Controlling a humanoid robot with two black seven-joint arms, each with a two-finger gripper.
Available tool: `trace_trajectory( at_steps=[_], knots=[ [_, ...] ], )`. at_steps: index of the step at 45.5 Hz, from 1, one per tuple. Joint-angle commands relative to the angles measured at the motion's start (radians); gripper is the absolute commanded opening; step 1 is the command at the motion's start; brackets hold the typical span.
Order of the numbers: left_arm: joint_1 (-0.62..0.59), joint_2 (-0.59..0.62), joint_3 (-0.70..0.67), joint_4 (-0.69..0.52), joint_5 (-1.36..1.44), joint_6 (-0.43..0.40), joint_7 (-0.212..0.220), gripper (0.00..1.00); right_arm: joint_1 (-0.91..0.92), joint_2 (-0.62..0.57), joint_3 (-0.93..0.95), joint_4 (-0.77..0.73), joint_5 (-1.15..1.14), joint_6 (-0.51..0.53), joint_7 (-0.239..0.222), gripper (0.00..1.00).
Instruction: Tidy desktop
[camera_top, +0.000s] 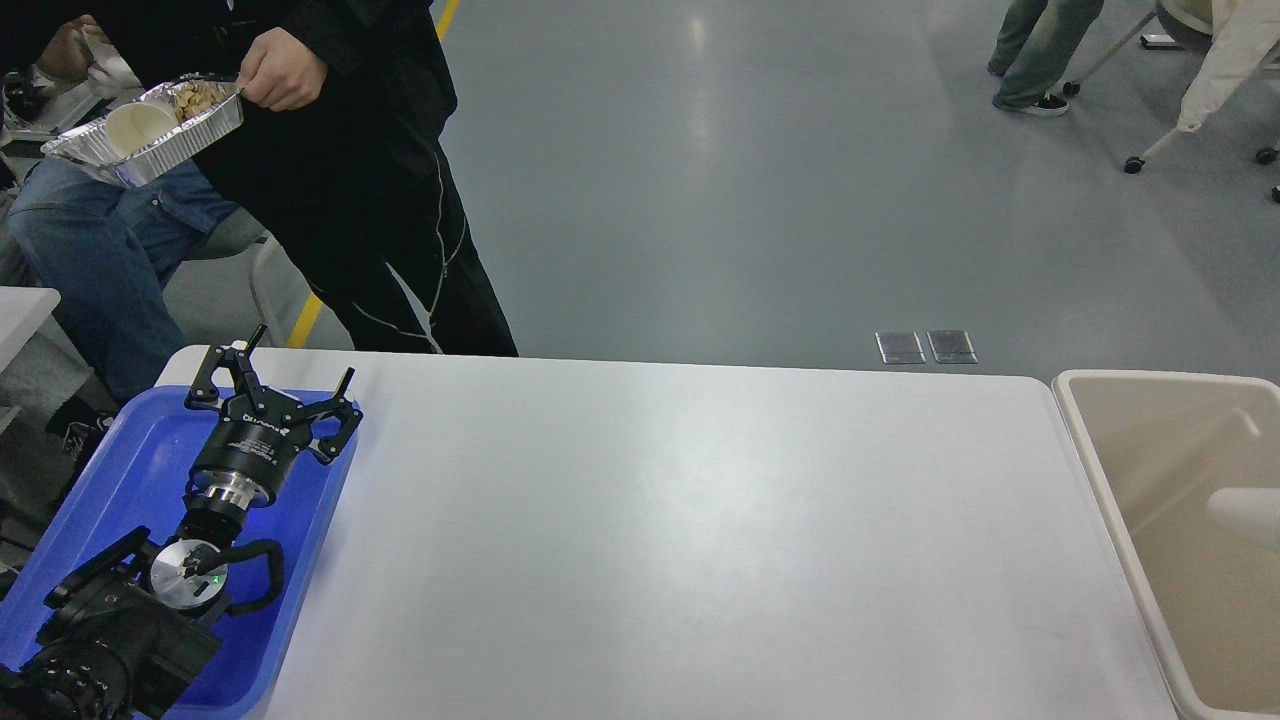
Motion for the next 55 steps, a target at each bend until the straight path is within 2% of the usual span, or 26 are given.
trace_trajectory(
  at_steps=[1,6,10,40,55],
  knots=[
    [0.0,0.0,0.0,0.0,0.0,0.0,0.0,1.0,-0.001,-0.001,0.0,-0.001,0.0,-0.003,0.001,0.65],
    [0.0,0.0,0.0,0.0,0.0,0.0,0.0,1.0,0.002,-0.001,0.005,-0.003,0.0,-0.013,0.001,0.9],
    [0.0,0.0,0.0,0.0,0.0,0.0,0.0,1.0,0.002,-0.001,0.009,-0.003,0.0,-0.038,0.001,0.97],
    [0.0,0.0,0.0,0.0,0.0,0.0,0.0,1.0,0.071,-0.023,-0.004,-0.004,-0.002,-0.052,0.01,1.0],
    [0.0,0.0,0.0,0.0,0.002,0.0,0.0,1.0,0.071,-0.023,-0.006,0.003,-0.002,-0.023,0.01,1.0]
  ],
)
